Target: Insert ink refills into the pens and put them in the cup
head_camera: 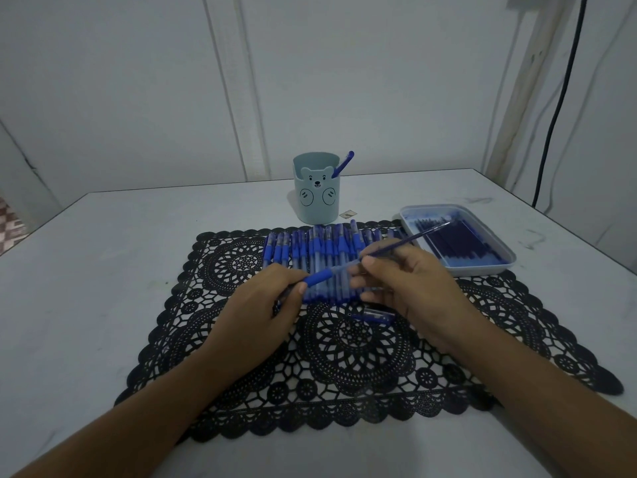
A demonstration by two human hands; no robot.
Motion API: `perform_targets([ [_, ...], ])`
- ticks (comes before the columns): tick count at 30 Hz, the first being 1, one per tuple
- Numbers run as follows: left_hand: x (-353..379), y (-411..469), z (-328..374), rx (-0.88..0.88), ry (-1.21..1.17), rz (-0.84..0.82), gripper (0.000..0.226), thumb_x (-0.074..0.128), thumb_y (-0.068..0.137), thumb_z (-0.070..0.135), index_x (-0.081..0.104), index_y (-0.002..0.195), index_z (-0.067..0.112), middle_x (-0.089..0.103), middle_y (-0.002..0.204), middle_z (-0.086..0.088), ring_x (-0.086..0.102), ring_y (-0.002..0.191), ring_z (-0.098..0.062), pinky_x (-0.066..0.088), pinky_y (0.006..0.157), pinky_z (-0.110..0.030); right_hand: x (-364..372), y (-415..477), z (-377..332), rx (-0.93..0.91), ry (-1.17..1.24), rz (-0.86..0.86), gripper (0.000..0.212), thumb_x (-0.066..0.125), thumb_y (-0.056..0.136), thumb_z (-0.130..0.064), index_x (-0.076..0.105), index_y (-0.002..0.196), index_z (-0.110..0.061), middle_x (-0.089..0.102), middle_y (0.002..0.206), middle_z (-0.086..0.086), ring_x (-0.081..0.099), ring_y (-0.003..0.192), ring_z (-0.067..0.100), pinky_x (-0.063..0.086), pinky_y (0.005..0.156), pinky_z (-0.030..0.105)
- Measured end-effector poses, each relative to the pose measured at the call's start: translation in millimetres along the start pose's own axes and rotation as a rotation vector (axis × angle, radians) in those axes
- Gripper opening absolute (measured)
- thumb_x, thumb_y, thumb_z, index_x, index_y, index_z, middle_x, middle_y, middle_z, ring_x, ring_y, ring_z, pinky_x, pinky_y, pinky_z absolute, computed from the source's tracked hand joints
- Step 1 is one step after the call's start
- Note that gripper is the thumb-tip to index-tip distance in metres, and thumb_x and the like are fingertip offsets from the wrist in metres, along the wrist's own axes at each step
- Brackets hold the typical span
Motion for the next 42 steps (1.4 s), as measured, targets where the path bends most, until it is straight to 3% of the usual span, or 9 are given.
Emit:
perform_targets([
  [6, -0.2, 0.8, 2.5, 0.013, 0.0, -0.005, 0.033, 0.036, 0.09, 0.031, 0.063, 0.098, 0.013, 0.048, 0.074, 0.019, 0.049, 0.076, -0.001, 0.037, 0.066, -0.006, 3.5, -0.2, -5.7, 0.088, 0.24, -0.134, 0.049, 0.04, 0.081, -0.041, 0.068, 0.101, -0.005, 0.062, 0.078, 0.003, 0.054, 0.064, 0.008, 0.047, 0.057, 0.021],
  [13, 0.1, 1.2, 1.8, 0.011, 0.0, -0.004, 0.033, 0.036, 0.09, 0.031, 0.063, 0.096, 0.013, 0.047, 0.074, 0.02, 0.048, 0.075, 0.0, 0.037, 0.066, -0.006, -2.6, 1.4, -6.1, -0.083, 0.154, 0.116, 0.007, 0.053, 0.084, -0.013, 0.057, 0.086, -0.009, 0.067, 0.066, -0.001, 0.065, 0.062, 0.009, 0.054, 0.056, 0.02],
  [17, 1.1, 1.0, 2.3, 0.021, 0.007, -0.028, 0.031, 0.038, 0.09, 0.03, 0.063, 0.097, 0.013, 0.048, 0.074, 0.017, 0.049, 0.075, 0.0, 0.038, 0.065, -0.007, 0.9, -2.7, -4.0, -0.092, -0.295, 0.057, 0.006, 0.062, 0.078, -0.023, 0.065, 0.08, -0.018, 0.062, 0.059, -0.009, 0.054, 0.056, 0.001, 0.047, 0.054, 0.015],
  [20, 1.1, 1.0, 1.6, 0.01, 0.007, -0.021, 0.033, 0.037, 0.09, 0.031, 0.063, 0.097, 0.013, 0.051, 0.073, 0.014, 0.049, 0.076, -0.001, 0.038, 0.066, -0.007, 6.3, -3.3, -2.5, -0.095, -0.593, -0.055, 0.015, 0.064, 0.08, -0.03, 0.065, 0.096, -0.03, 0.065, 0.08, -0.002, 0.055, 0.066, 0.005, 0.049, 0.061, 0.021],
  [24, -0.2, 1.9, -0.5, -0.027, -0.005, 0.011, 0.038, 0.036, 0.089, 0.034, 0.065, 0.1, 0.011, 0.05, 0.075, 0.019, 0.05, 0.079, 0.002, 0.036, 0.069, -0.003, 2.2, -2.6, -7.2, -0.239, -0.966, -0.116, 0.027, 0.059, 0.084, -0.036, 0.062, 0.11, -0.028, 0.055, 0.085, -0.013, 0.049, 0.07, -0.005, 0.04, 0.064, 0.009],
  [29, 0.2, 1.7, -1.7, -0.038, -0.012, 0.013, 0.039, 0.036, 0.088, 0.035, 0.065, 0.1, 0.012, 0.05, 0.077, 0.021, 0.05, 0.078, 0.005, 0.035, 0.068, -0.002, 6.2, -6.4, 2.8, -0.314, -1.271, -0.312, 0.027, 0.058, 0.085, -0.038, 0.064, 0.11, -0.029, 0.043, 0.087, -0.018, 0.043, 0.081, -0.003, 0.035, 0.075, 0.012],
  [33, 0.5, 1.6, -2.0, -0.036, -0.013, 0.012, 0.038, 0.036, 0.089, 0.035, 0.064, 0.1, 0.012, 0.051, 0.077, 0.02, 0.05, 0.08, 0.0, 0.036, 0.069, -0.003, 8.4, -7.2, 1.8, -0.326, -1.221, -0.281, 0.012, 0.059, 0.086, -0.027, 0.065, 0.097, -0.025, 0.051, 0.085, -0.018, 0.048, 0.075, -0.006, 0.039, 0.071, 0.005],
  [38, 1.0, 1.9, -2.3, -0.029, -0.012, 0.008, 0.038, 0.036, 0.089, 0.035, 0.064, 0.1, 0.012, 0.05, 0.078, 0.022, 0.05, 0.082, 0.001, 0.036, 0.069, -0.004, -3.0, -4.5, -13.2, -0.251, -0.588, 0.062, 0.013, 0.06, 0.085, -0.01, 0.062, 0.085, -0.023, 0.065, 0.08, 0.0, 0.059, 0.069, 0.002, 0.048, 0.064, 0.01],
  [42, 1.3, 1.3, -1.2, -0.011, 0.001, -0.012, 0.037, 0.035, 0.089, 0.034, 0.064, 0.099, 0.013, 0.05, 0.076, 0.019, 0.05, 0.08, -0.001, 0.037, 0.07, -0.005, -2.9, -6.2, -17.7, -0.324, -0.495, 0.126, 0.017, 0.061, 0.084, -0.007, 0.064, 0.086, -0.023, 0.067, 0.08, 0.002, 0.062, 0.07, 0.004, 0.048, 0.063, 0.011],
])
Point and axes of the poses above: each hand's wrist, its own y-axis towards the middle knuckle, its own x-axis out of the palm, z = x × y, the point moved 3 cm from there along y, towards the middle knuckle
